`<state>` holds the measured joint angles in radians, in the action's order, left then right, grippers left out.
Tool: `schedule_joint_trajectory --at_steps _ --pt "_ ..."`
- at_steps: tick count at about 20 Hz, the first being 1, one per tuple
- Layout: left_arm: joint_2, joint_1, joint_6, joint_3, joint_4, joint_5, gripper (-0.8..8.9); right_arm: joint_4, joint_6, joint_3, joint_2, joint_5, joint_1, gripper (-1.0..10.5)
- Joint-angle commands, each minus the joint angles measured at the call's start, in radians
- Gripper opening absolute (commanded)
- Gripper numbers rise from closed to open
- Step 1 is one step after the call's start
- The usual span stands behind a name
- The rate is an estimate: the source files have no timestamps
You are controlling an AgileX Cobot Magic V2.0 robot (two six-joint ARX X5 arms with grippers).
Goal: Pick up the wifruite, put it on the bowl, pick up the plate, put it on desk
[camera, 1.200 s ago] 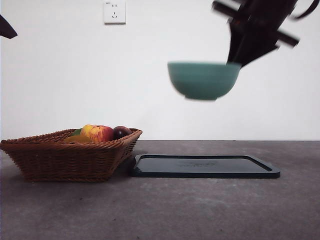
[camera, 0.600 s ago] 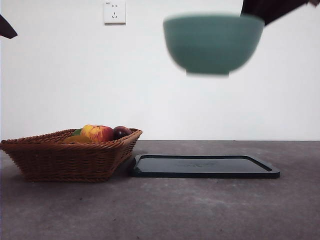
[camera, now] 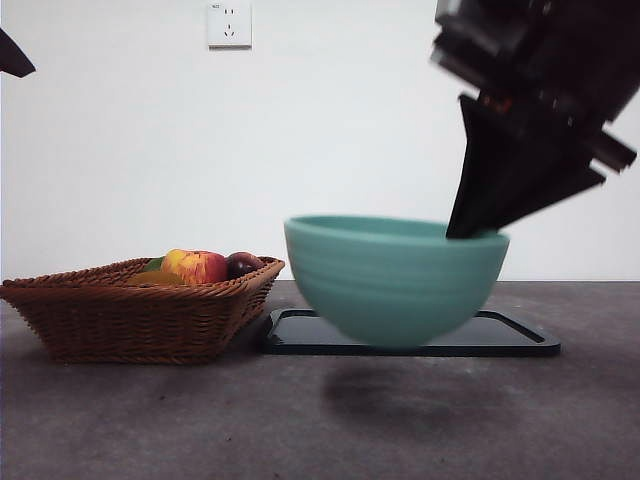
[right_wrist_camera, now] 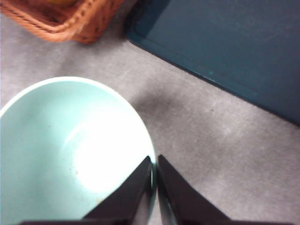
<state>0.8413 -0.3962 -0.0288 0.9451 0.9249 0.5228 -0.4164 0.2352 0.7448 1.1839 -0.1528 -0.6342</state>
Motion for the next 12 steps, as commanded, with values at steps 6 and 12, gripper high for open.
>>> schedule_joint_trajectory --at_steps 6,12 --pt "0.004 -0.005 -0.012 0.014 -0.003 0.003 4.02 0.092 0.019 -0.022 0.132 0.017 -0.008 0.1" --pt "0.004 -0.005 -0.013 0.014 -0.002 0.003 4.02 0.106 0.02 -0.022 0.175 0.023 -0.008 0.1"
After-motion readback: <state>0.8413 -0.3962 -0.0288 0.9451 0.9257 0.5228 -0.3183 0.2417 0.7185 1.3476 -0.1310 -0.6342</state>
